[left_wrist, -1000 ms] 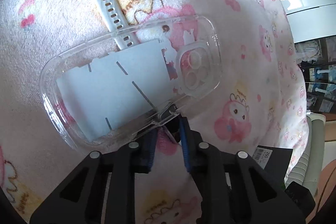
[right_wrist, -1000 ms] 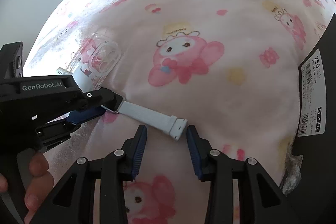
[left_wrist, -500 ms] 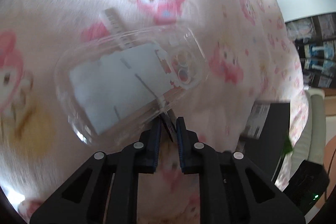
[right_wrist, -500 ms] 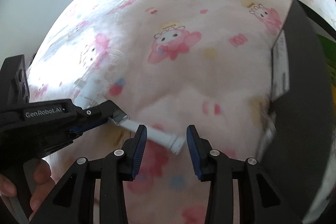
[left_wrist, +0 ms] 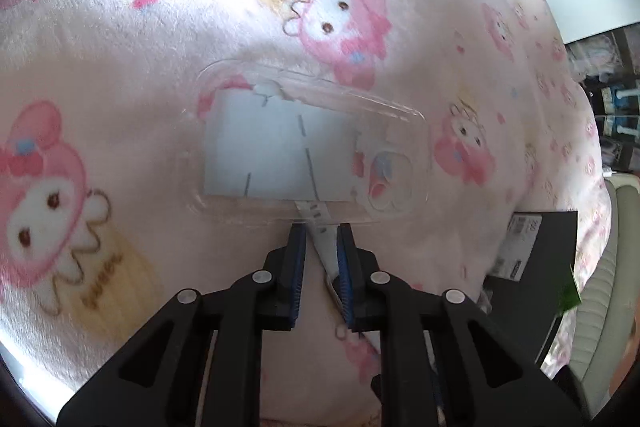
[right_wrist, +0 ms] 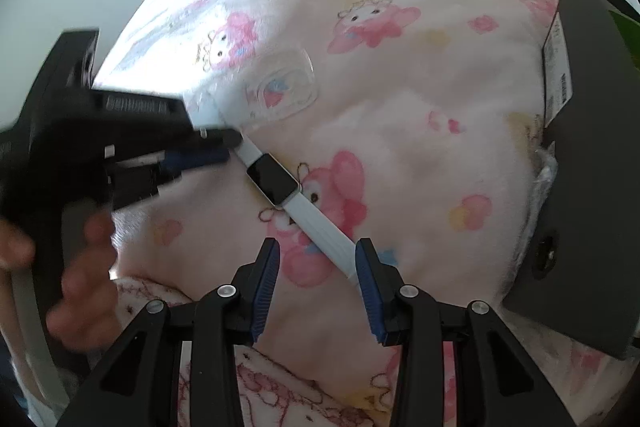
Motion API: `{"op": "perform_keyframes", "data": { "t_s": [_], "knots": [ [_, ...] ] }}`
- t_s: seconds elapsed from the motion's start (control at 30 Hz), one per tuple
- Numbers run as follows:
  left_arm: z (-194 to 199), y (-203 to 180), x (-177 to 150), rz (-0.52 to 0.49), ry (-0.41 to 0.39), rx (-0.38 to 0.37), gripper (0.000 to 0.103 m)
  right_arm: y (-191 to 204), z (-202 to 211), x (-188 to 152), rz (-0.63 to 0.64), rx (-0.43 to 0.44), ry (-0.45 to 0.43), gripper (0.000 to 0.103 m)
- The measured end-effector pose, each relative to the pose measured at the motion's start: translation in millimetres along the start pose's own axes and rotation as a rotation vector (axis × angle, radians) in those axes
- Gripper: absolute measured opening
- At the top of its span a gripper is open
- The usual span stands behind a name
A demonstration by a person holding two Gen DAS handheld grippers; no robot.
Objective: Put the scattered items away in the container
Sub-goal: 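Grasp the white watch strap end with the left gripper, then lift the watch by its strap with the left gripper toward the box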
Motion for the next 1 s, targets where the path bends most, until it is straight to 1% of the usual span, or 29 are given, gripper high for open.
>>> {"op": "perform_keyframes", "data": {
  "t_s": [0.07, 0.13, 0.17, 0.2, 0.3, 0.37, 0.4, 0.43, 0.5, 0.57, 0.6, 0.7, 0.8, 0.87, 0.93, 1.0],
  "knots": [
    [-7.4, 1.3, -7.4, 0.011, 0.05, -0.012, 0.015, -0.9, -5.6, -1.8, 0.008, -0.019, 0.007, 0.035],
    [-12.0, -2.3, -16.4, -0.008, 0.078, -0.022, 0.018, -4.7, -7.6, -1.8, 0.0, -0.035, 0.008, 0.035],
    [-13.6, -5.0, -18.5, -0.02, 0.079, -0.024, 0.023, -6.6, -8.4, -0.6, -0.009, -0.038, 0.005, 0.035],
    [-16.0, -6.9, -19.6, -0.029, 0.079, -0.023, 0.026, -9.2, -10.0, 0.9, -0.021, -0.043, 0.001, 0.035],
    [-26.2, -7.7, -21.4, -0.027, 0.085, -0.018, 0.023, -16.8, -23.4, 2.7, -0.053, -0.048, 0.022, 0.035],
    [-20.2, -10.1, -23.2, -0.046, 0.078, -0.041, 0.021, -19.9, -28.7, 1.4, -0.075, -0.043, 0.034, 0.035],
    [-15.8, -11.2, -24.7, -0.053, 0.073, -0.05, 0.013, -19.3, -26.9, 1.0, -0.073, -0.04, 0.03, 0.035],
    [-11.5, -11.2, -28.8, -0.047, 0.077, -0.057, 0.009, -17.4, -22.7, 0.9, -0.062, -0.036, 0.023, 0.035],
    [-9.9, -10.6, -40.9, -0.028, 0.114, -0.072, 0.009, -14.9, -14.3, 0.6, -0.045, -0.039, 0.012, 0.035],
    [-9.1, -14.0, -59.1, -0.026, 0.155, -0.088, 0.009, -12.7, -2.4, -0.1, -0.024, -0.037, -0.001, 0.035],
    [-6.0, -13.0, -66.9, -0.028, 0.162, -0.092, 0.009, -13.0, 1.1, -0.8, -0.019, -0.037, -0.006, 0.035],
    [4.3, -21.5, -86.8, -0.059, 0.184, -0.113, 0.009, -15.7, 18.1, -4.3, 0.01, -0.056, -0.016, 0.035],
    [11.4, -29.6, -103.8, -0.087, 0.23, -0.151, 0.009, -24.1, 34.2, -14.4, -0.009, -0.053, -0.015, 0.035],
    [13.1, -30.5, -102.1, -0.098, 0.22, -0.143, 0.01, -31.8, 44.3, -23.5, -0.016, -0.051, -0.018, 0.035],
    [12.8, -25.6, -92.5, -0.066, 0.199, -0.115, 0.012, -38.7, 52.1, -31.9, -0.021, -0.048, -0.017, 0.035],
    [16.1, -14.7, -84.1, -0.034, 0.166, -0.089, 0.019, -44.4, 52.5, -36.7, -0.039, -0.043, -0.001, 0.035]
  ]
}}
Point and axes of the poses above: each gripper's, at about its wrist camera, not at the fingertips, and z roughly against the way its jaws point, y to its left, x to its top, the point moved 3 cm from there along -z, roughly the way its jaws point, and after that the axes turned 14 degrees about -y, right-handed, at the moved point
